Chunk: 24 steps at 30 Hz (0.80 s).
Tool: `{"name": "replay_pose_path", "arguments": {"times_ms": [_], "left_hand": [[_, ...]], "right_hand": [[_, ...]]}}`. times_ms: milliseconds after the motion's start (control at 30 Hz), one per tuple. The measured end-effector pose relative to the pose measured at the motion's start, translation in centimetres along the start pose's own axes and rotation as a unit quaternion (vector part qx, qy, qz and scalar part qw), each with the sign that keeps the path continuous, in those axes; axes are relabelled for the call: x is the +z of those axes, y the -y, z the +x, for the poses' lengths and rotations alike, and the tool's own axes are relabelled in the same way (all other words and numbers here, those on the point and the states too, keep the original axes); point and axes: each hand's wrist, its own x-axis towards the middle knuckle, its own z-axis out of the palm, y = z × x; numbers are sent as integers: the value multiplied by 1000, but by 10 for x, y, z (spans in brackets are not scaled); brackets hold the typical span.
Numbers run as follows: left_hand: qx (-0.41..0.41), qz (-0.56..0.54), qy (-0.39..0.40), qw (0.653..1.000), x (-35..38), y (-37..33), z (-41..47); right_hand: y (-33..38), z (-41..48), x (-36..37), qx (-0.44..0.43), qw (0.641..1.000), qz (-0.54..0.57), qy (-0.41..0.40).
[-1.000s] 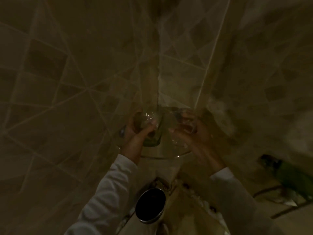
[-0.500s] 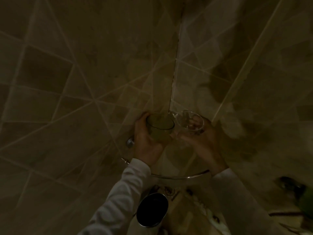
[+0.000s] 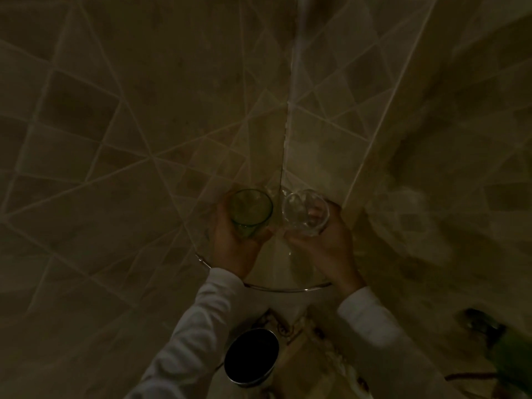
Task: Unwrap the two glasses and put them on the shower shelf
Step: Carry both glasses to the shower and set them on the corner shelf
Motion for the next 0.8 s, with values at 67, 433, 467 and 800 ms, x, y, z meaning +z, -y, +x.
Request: {"name": "replay_pose_path", "arguments": {"times_ms": [67,433,467,800], "left_hand": [[-8,30,-16,999,1,-2,-3],[-31,34,-71,996,6,1,-4],[-36,38,-70,996,6,0,-4],[-84,13,-69,994,10,-5,-1]], "right_hand": [[0,-2,-3,-22,999,-26,0],[-9,7,4,-7,998,-61,3],[-9,8,5,-10,998,-59,1],[-6,11,13,-8,996,-82,-27]]}}
